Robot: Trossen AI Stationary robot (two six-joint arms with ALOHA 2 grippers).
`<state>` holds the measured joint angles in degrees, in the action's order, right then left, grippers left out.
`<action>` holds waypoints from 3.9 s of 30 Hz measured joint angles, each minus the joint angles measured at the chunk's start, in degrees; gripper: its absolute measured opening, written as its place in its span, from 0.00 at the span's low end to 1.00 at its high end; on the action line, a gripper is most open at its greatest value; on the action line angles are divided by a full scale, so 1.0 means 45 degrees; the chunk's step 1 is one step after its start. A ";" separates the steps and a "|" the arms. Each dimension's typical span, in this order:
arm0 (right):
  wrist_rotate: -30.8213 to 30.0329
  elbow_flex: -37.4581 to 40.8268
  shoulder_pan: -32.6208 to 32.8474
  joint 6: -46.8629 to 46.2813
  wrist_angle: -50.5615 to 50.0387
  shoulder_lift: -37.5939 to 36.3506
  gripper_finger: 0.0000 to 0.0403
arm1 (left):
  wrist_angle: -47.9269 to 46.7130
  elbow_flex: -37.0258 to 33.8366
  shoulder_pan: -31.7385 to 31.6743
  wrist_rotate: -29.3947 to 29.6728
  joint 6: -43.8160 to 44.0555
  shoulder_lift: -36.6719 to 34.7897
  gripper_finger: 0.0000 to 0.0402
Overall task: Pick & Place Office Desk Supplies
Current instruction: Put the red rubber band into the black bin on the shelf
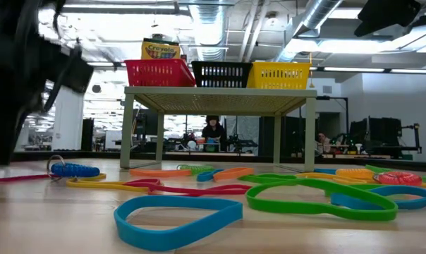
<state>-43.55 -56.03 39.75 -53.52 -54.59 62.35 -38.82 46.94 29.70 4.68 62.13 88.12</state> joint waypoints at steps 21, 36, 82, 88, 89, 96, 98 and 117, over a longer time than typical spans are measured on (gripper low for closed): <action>0.0000 0.0000 0.0000 0.0029 -0.0068 -0.0005 0.52 | 0.0119 0.3418 -0.1581 0.2568 -0.3605 -0.3251 0.00; 0.0004 0.0000 0.0000 0.0024 -0.0087 -0.0005 0.52 | 0.1470 0.6762 -0.5426 0.2867 -0.9731 -0.3160 0.00; 0.0015 0.0000 0.0005 -0.0005 -0.0240 0.0000 0.52 | 0.2851 0.6925 -0.8073 0.2247 -1.6051 -0.0545 0.34; 0.0015 0.0000 0.0005 -0.0005 -0.0233 0.0000 0.52 | 0.0072 0.6930 -0.7035 0.1717 -1.4359 -0.1109 0.52; 0.0014 0.0000 0.0000 -0.0005 -0.0228 0.0000 0.52 | -0.0704 0.6930 -0.6560 0.1634 -1.3969 -0.1240 0.53; -0.0002 0.0000 0.0002 -0.0005 -0.0223 0.0000 0.52 | -0.3848 0.6930 -0.2222 0.2251 -0.9992 -0.1269 0.53; -0.0005 0.0000 0.0005 -0.0005 -0.0223 0.0005 0.52 | -0.4125 0.6930 -0.1250 0.2239 -0.8662 -0.0991 0.53; -0.0035 0.0000 0.0000 0.0000 -0.0045 0.0619 0.52 | -0.6532 0.6925 -0.1155 -0.1696 -0.8364 0.3867 0.51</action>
<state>-43.71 -56.03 39.75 -53.52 -54.79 65.13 -68.21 78.11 24.50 -2.95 24.49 105.52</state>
